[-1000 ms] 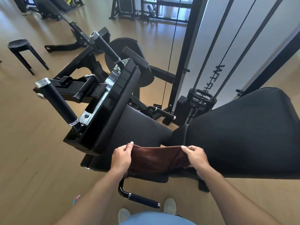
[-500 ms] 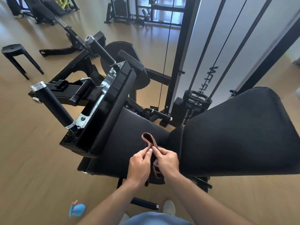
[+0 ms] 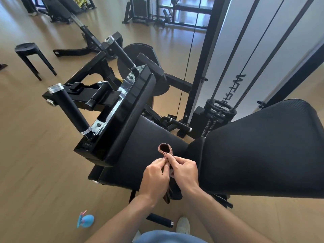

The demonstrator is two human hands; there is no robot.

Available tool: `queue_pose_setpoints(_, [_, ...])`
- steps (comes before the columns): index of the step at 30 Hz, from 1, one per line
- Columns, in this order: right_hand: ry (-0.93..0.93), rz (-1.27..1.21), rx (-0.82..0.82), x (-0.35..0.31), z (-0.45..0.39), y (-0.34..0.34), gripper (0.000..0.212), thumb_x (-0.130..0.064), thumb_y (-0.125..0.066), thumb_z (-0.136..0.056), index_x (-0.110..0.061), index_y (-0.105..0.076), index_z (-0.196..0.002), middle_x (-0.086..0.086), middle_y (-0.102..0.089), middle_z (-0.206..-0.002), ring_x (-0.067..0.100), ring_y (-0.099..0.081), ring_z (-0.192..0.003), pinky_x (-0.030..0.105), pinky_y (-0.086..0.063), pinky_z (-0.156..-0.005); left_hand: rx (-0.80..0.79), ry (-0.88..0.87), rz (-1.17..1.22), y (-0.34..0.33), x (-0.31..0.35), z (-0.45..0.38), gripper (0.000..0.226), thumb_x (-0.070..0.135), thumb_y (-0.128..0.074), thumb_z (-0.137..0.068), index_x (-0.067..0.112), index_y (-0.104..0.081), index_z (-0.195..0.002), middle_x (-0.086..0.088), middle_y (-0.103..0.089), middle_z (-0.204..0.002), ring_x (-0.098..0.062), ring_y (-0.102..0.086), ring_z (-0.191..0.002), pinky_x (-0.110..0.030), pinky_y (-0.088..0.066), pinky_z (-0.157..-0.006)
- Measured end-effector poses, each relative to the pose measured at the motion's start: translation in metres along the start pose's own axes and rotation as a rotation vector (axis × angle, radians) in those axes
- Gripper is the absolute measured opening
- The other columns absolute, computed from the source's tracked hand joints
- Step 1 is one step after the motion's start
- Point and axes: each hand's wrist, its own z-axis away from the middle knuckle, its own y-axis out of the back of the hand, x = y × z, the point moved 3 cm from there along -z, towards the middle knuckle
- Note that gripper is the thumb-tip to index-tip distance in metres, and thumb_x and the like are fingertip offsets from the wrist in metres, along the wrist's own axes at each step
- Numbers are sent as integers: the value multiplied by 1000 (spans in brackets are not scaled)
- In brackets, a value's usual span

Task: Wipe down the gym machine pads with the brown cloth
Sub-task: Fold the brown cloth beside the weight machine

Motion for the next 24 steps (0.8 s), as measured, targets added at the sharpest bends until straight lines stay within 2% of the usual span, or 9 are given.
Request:
queue_pose_setpoints(3, [-65,-36,-66,-5,-1,-3,15,-42,-83,-81,-28,-83,-86,-9,-79,-77,4,-76,-75,27,-61,-75,-50,-35,-92,-2,-2,0,36,32,-57,-97,22,-62,-132,9,-68,-119,-8,-68,-108,-18,-57,-89])
queue_pose_setpoints(7, [-203,-101,-41,-1,-9,-2,6,-29,-80,-88,-24,-84,-87,-3,-80,-80,15,-77,-85,35,-63,-83,-234,-22,-79,-6,-17,-1,62,21,-60,-92,24,-44,-151,10,-52,-147,-7,-51,-133,-30,-47,-110])
queue_pose_setpoints(9, [-178,-53,-21,1,-14,1,15,-31,-71,-95,-24,-83,-88,-3,-80,-81,16,-76,-86,35,-63,-82,-265,87,147,0,-25,0,57,9,-55,-94,24,-49,-149,12,-55,-145,-5,-50,-135,-28,-43,-114])
queue_pose_setpoints(12, [-21,187,-124,-5,-20,5,26,-37,-59,-103,-25,-79,-91,-8,-78,-79,9,-73,-81,34,-60,-81,-125,187,240,16,-38,-6,49,3,-55,-95,31,-58,-134,11,-64,-131,-8,-57,-128,-24,-46,-110])
queue_pose_setpoints(14, [55,274,-211,-12,-28,7,29,-39,-55,-104,-24,-76,-91,-6,-76,-79,8,-70,-76,42,-59,-84,-94,270,208,25,-49,-16,56,13,-68,-92,33,-49,-141,9,-57,-140,-12,-49,-136,-32,-42,-113])
queue_pose_setpoints(17, [111,252,-322,-30,-37,12,29,-38,-55,-104,-20,-74,-92,9,-76,-83,16,-67,-74,49,-56,-82,-231,412,240,33,-63,-29,88,45,-83,-76,37,-37,-151,13,-45,-149,-11,-39,-141,-45,-32,-120])
queue_pose_setpoints(20, [106,149,-362,-49,-42,20,27,-32,-57,-104,-17,-75,-90,10,-74,-85,25,-67,-79,50,-54,-82,-340,350,481,35,-60,-36,50,40,-82,-79,29,-69,-126,6,-70,-129,-17,-61,-127,-40,-41,-113])
queue_pose_setpoints(22, [66,69,-352,-56,-45,27,28,-32,-58,-103,-10,-74,-96,16,-72,-89,34,-64,-84,49,-50,-79,-360,330,658,35,-47,-34,34,26,-74,-89,16,-72,-121,-6,-75,-121,-27,-65,-122,-36,-48,-105])
queue_pose_setpoints(24, [22,-3,-343,-56,-47,33,28,-32,-59,-101,-8,-74,-98,16,-74,-93,32,-68,-84,41,-56,-76,-423,345,770,33,-34,-30,34,27,-62,-97,12,-67,-127,-9,-73,-125,-27,-66,-121,-38,-49,-103])
